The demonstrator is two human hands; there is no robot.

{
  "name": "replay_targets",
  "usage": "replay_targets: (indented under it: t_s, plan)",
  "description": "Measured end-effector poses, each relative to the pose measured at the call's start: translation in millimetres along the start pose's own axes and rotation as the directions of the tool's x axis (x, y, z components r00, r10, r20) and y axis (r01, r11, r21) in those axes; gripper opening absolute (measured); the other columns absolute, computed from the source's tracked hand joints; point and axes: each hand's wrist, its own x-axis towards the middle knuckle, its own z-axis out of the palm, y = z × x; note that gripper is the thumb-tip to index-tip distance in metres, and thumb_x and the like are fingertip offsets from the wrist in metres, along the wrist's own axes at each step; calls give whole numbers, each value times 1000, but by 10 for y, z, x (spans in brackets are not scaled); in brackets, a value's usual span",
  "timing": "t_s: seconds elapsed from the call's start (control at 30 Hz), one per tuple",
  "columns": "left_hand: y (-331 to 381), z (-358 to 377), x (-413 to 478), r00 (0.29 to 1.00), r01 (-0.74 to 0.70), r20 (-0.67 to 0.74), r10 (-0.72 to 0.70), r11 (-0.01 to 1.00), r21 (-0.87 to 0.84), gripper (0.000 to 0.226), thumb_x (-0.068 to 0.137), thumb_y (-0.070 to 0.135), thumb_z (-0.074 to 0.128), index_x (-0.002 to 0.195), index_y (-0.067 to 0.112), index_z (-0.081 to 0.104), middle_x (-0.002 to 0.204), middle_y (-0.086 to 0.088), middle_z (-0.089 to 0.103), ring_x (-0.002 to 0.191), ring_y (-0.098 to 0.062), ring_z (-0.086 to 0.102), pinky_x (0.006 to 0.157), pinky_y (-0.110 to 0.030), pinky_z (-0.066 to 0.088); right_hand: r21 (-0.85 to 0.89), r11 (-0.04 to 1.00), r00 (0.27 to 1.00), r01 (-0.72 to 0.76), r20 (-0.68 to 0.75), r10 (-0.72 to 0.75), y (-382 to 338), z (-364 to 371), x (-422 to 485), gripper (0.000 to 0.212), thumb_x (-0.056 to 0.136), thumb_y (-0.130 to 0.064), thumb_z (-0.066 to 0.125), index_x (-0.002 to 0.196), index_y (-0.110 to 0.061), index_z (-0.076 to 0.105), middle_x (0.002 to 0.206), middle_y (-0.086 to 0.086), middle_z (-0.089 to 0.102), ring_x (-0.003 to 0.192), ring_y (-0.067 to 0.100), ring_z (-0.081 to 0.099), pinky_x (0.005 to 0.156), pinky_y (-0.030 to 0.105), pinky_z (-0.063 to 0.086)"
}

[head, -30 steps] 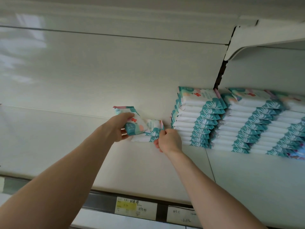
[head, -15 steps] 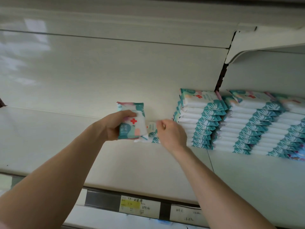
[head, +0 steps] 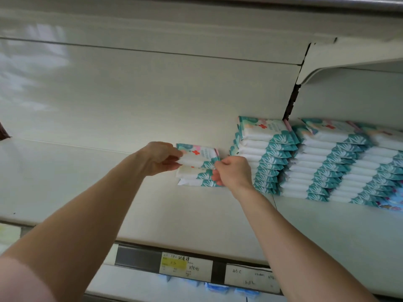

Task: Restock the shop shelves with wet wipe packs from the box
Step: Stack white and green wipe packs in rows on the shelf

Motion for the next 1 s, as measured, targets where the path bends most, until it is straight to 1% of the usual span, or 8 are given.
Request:
replay_targets:
  t_s: [0.13, 0.27, 0.4, 0.5, 0.67, 0.83, 0.9, 1.0]
  plan:
    - [-77, 218, 116, 988, 1, -153, 17, 993, 116, 22, 82, -10, 65, 70, 5, 55, 83, -13, 59, 71, -23, 60, 62, -31, 58, -537, 816, 964, 215, -16, -265, 74, -13, 5, 29, 94, -20, 54, 66, -11, 54, 76, 9, 68, 71, 25, 66, 59, 35, 50]
    - [-186, 288, 174, 974, 2, -219, 61, 961, 278, 24, 83, -8, 61, 66, 9, 54, 80, -9, 57, 70, -21, 55, 61, -29, 50, -745, 614, 932, 263, 31, -362, 76, -15, -17, 22, 99, -24, 46, 94, -9, 61, 93, 7, 68, 86, 27, 62, 60, 29, 34]
    - [-200, 295, 147, 983, 37, -183, 19, 954, 299, 9, 89, 6, 60, 92, 12, 56, 94, -8, 54, 80, -22, 54, 72, -34, 48, -784, 562, 938, 263, 71, -340, 118, -26, -69, 28, 102, -33, 40, 105, -10, 56, 100, 9, 68, 94, 29, 63, 64, 31, 36]
    - [-207, 326, 107, 992, 93, -105, -64, 950, 299, 16, 93, 8, 57, 108, 9, 52, 98, -12, 57, 82, -28, 58, 74, -40, 52, -788, 553, 948, 270, 116, -298, 166, -5, -114, 28, 102, -34, 40, 111, -10, 52, 103, 10, 66, 97, 29, 63, 66, 32, 36]
    - [-186, 379, 116, 994, 91, -83, -66, 934, 346, 12, 94, 8, 54, 106, 12, 55, 85, -6, 58, 70, -21, 57, 57, -34, 51, -761, 598, 963, 250, 132, -233, 248, -11, -118, 24, 102, -27, 42, 113, -8, 52, 108, 11, 65, 98, 29, 62, 67, 32, 37]
    - [-182, 423, 133, 993, 109, -74, -88, 931, 347, 17, 94, 13, 56, 111, 13, 58, 88, -6, 59, 71, -21, 59, 61, -35, 53, -829, 420, 881, 368, 168, -442, 250, -80, -231, 45, 102, -26, 39, 145, -17, 27, 99, 5, 67, 86, 27, 65, 60, 29, 34]
    - [-176, 460, 133, 994, 106, -62, -89, 924, 366, 18, 94, 13, 55, 111, 15, 59, 88, -6, 60, 70, -21, 59, 59, -34, 53, -804, 389, 841, 449, 234, -489, 221, -31, -232, 40, 102, -20, 40, 142, -20, 35, 105, 6, 64, 90, 29, 64, 62, 31, 35]
    - [-156, 498, 141, 993, 115, -83, -89, 912, 393, 18, 94, 14, 55, 111, 11, 58, 89, -7, 59, 71, -21, 58, 60, -34, 52, -799, 390, 856, 458, 278, -436, 190, 44, -125, 31, 99, -14, 43, 130, -18, 48, 110, 7, 60, 94, 30, 62, 65, 31, 35]
